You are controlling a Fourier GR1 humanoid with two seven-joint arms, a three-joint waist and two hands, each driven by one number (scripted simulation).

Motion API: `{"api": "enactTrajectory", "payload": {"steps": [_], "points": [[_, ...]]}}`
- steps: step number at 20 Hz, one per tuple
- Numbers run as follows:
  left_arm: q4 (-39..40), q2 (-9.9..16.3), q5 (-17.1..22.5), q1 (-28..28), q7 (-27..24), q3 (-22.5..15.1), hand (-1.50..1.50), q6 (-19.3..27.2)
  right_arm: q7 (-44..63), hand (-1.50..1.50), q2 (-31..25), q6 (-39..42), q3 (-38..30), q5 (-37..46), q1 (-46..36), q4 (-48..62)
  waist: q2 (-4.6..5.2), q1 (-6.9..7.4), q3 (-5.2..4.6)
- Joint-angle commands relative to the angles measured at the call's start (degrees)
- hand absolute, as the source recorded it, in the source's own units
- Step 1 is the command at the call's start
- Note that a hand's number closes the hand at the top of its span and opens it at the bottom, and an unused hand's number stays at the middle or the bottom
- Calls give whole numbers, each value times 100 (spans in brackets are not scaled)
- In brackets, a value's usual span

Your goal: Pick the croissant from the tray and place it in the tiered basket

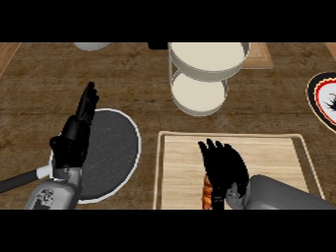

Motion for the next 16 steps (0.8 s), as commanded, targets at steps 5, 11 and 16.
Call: {"api": "enactTrajectory", "payload": {"steps": [5, 11, 16], "points": [[-183, -2, 40, 128, 154, 100, 0, -62, 289, 150, 99, -92, 216, 1442, 332, 194, -4, 18, 2], [185, -76, -42, 85, -252, 99, 0, -170, 25, 150, 431, 150, 119, 2162, 438, 523, 10, 8, 0], [-94, -49, -87, 75, -24, 5, 0, -188, 889, 150, 2239, 326, -198, 2238, -432, 1967, 46, 220, -5]]}}
